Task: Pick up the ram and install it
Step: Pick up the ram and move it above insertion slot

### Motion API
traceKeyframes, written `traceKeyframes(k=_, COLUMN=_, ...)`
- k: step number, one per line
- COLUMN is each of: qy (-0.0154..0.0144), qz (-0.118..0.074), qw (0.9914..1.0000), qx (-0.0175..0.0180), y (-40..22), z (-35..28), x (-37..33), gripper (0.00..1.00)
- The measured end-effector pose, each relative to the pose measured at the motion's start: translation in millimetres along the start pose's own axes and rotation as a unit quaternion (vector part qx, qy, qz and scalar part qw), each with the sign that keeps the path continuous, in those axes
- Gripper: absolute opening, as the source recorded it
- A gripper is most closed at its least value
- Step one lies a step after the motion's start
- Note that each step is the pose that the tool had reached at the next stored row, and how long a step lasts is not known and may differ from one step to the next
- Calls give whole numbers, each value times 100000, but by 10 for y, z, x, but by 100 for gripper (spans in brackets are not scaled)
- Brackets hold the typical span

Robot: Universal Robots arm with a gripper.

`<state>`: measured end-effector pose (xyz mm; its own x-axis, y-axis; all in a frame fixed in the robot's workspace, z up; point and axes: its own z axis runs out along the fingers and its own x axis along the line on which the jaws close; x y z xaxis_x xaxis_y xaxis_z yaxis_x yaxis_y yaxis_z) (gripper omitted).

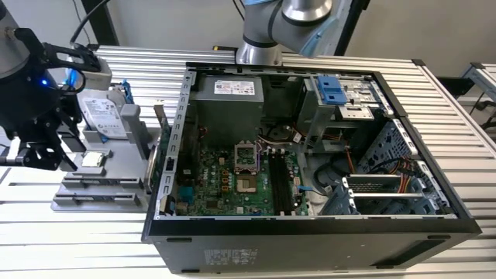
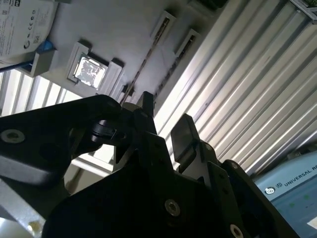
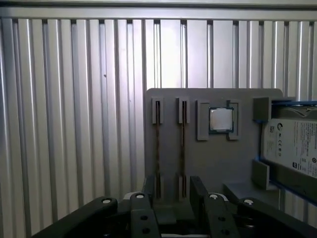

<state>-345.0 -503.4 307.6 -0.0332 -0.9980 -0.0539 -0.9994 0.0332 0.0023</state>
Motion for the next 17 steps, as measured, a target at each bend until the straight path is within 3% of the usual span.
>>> traceKeyframes(k=8, qy=-2, qz=68, qw=100000, qx=8, y=88, z=147, x=10, gripper=100)
traceKeyframes(k=17, qy=4, qz=-338, qw=99999, qx=-18, y=95, z=309, x=15, gripper=100)
